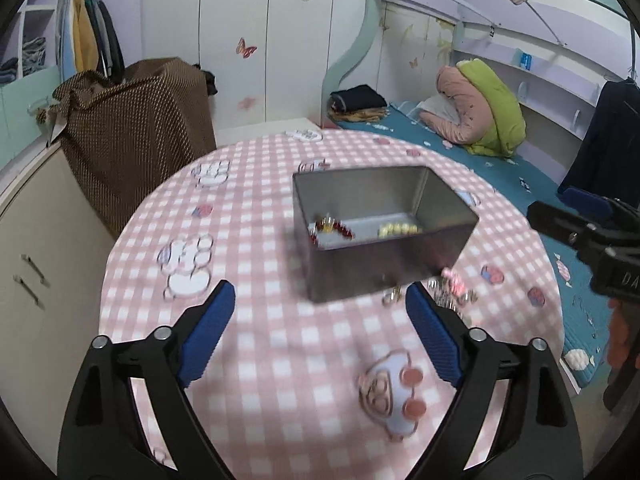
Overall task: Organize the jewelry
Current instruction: 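Move the left gripper back toward the pink bunny charm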
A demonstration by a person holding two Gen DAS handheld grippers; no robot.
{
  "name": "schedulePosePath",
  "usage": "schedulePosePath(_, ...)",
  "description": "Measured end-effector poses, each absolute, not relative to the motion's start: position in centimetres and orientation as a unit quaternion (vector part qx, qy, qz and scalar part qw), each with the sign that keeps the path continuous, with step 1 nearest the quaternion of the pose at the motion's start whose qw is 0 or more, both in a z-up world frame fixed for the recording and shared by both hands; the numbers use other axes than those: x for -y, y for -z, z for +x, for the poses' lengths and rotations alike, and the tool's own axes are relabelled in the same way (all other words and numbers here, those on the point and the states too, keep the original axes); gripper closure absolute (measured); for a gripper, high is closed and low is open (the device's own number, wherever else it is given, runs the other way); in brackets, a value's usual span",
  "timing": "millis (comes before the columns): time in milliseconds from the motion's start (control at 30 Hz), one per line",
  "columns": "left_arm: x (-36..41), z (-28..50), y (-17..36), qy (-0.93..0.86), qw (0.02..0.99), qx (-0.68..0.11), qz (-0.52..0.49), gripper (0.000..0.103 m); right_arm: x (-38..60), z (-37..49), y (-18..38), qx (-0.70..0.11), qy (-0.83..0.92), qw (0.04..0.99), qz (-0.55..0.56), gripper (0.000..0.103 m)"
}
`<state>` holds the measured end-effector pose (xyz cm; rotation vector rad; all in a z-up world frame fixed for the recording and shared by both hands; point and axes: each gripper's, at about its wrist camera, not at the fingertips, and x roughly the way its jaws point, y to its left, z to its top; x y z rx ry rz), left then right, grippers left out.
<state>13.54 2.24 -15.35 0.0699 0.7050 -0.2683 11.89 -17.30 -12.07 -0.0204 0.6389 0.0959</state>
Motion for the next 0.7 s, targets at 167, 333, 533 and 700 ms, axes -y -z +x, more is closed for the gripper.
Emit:
schedulePosePath(167,-2.5,12.3,16.7,0.142,0.92,-0.363,0.032,0.012,16.9,11.1,13.2,-0.335,-0.052,0.941,0.002,0.008)
schedulePosePath(333,-2.2,11.4,18.2,0.15,0.917,-0.367,0.043,0.012,16.3,10.2,14.6,-0.351,-0.054,0.935,-0.003,0.008)
schedulePosePath(533,-1.8,11.0,19.4,0.17,0.913,-0.369,0.046,0.024,15.9,9.9,16.4,-0.378,-0.049,0.925,0.004,0.008)
schedulePosePath(700,-1.4,11.1,20.5,0.185,0.907,-0.375,0.052,0.047,15.6,9.9,17.2,-0.386,-0.054,0.921,0.002,0.008)
